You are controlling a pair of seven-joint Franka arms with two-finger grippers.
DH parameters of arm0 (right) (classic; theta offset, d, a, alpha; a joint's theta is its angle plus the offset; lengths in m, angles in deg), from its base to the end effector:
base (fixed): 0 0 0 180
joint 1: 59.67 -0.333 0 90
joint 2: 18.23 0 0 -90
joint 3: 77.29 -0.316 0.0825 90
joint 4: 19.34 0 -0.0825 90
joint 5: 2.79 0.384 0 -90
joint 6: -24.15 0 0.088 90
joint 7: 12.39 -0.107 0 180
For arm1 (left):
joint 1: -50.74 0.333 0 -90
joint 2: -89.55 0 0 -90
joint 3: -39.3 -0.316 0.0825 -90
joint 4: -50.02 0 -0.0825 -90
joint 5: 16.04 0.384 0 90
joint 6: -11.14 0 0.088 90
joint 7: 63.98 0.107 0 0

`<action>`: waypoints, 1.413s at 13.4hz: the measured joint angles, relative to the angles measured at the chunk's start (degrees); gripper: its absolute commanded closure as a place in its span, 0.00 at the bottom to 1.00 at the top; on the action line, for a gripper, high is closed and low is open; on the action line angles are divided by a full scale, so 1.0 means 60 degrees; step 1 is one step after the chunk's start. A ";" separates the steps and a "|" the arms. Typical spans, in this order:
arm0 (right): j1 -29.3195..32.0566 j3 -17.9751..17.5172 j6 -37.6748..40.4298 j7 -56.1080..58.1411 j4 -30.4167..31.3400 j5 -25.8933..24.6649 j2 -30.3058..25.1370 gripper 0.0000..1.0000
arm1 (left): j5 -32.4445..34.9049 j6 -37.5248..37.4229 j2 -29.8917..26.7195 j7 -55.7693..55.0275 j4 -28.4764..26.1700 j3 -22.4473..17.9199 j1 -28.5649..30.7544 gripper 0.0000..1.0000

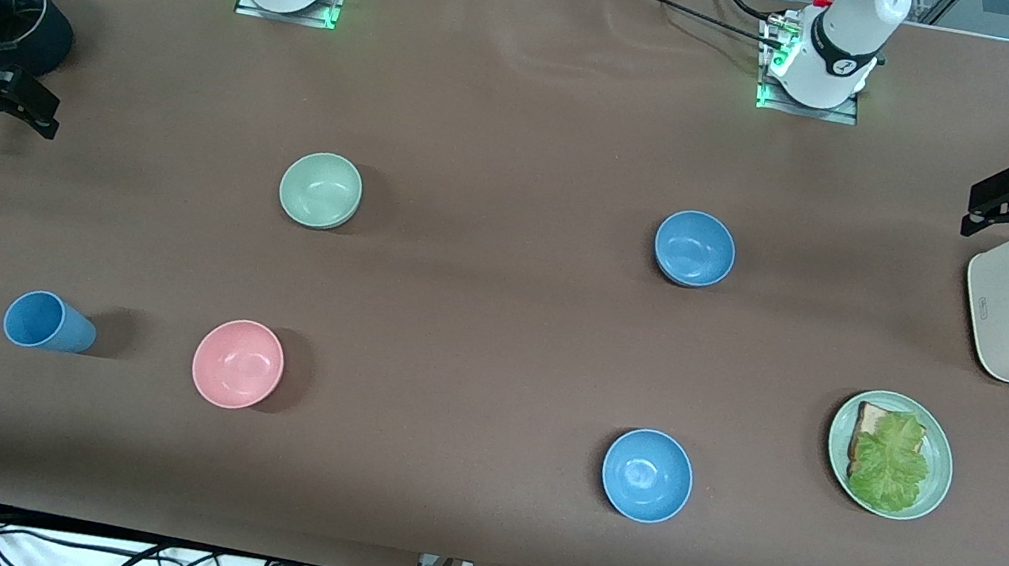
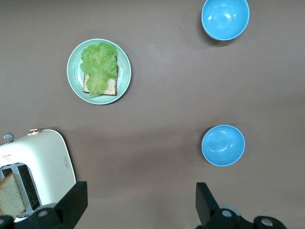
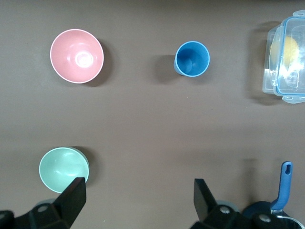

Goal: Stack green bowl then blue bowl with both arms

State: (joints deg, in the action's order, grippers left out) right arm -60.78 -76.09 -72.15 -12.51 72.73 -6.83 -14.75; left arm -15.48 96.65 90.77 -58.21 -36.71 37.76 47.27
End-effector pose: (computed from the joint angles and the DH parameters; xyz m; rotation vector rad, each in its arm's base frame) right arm 0.5811 -0.0074 0.5828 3.0701 0.0056 0.0201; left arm 0.5531 -0.0177 0.6327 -3.1250 0.2094 0.0672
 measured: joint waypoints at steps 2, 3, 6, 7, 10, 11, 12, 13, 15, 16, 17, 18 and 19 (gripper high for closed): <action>0.0000 0.0000 0.0000 0.0000 0.0000 0.0000 0.0000 0.00 | 0.0000 0.0000 0.0000 0.0000 0.0012 -0.0004 0.0042 0.00; 0.0000 0.0000 0.0000 0.0000 -0.0001 0.0000 0.0000 0.00 | 0.0000 0.0000 0.0000 0.0000 0.0012 -0.0005 0.0054 0.00; 0.0000 0.0000 0.0001 0.0000 -0.0002 0.0000 0.0000 0.00 | -0.0001 0.0000 0.0004 0.0000 0.0012 -0.0003 0.0056 0.00; 0.0000 0.0000 0.0001 0.0001 -0.0002 0.0000 0.0000 0.00 | -0.0011 0.0000 0.0015 0.0001 0.0012 -0.0002 0.0056 0.00; 0.0000 0.0000 0.0001 0.0001 -0.0002 0.0000 0.0000 0.00 | -0.0020 0.0000 0.0032 0.0001 0.0012 0.0003 0.0055 0.00; 0.0000 0.0000 0.0001 0.0001 -0.0002 0.0000 0.0000 0.00 | -0.0020 0.0000 0.0032 0.0001 0.0012 -0.0003 0.0056 0.00; 0.0000 0.0000 0.0001 0.0001 -0.0002 0.0000 0.0000 0.00 | -0.0020 0.0000 0.0032 0.0001 0.0012 -0.0011 0.0061 0.00; 0.0000 0.0000 0.0001 0.0001 -0.0002 0.0000 0.0000 0.00 | -0.0020 0.0000 0.0031 0.0001 0.0012 -0.0020 0.0066 0.00; 0.0000 0.0000 0.0001 0.0001 -0.0002 0.0000 0.0000 0.00 | -0.0020 0.0005 0.0031 0.0001 0.0045 -0.0037 0.0069 0.00; 0.0000 0.0000 0.0001 0.0001 -0.0002 0.0000 0.0000 0.00 | -0.0020 0.0005 0.0031 0.0001 0.0073 -0.0043 0.0071 0.00; 0.0000 0.0000 0.0001 0.0001 -0.0002 0.0000 0.0000 0.00 | -0.0020 0.0005 0.0031 0.0001 0.0097 -0.0052 0.0080 0.00; 0.0000 0.0000 0.0001 0.0001 -0.0002 0.0000 0.0000 0.00 | -0.0020 0.0005 0.0030 0.0001 0.0126 -0.0065 0.0091 0.00; 0.0000 0.0000 0.0001 0.0001 -0.0002 0.0000 0.0000 0.00 | -0.0020 0.0005 0.0031 0.0001 0.0141 -0.0074 0.0098 0.00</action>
State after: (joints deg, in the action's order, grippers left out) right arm -60.78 -76.09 -72.14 -12.51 72.72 -6.83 -14.75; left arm -15.60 96.68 90.95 -58.21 -35.86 37.32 47.86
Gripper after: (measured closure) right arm 0.000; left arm 0.000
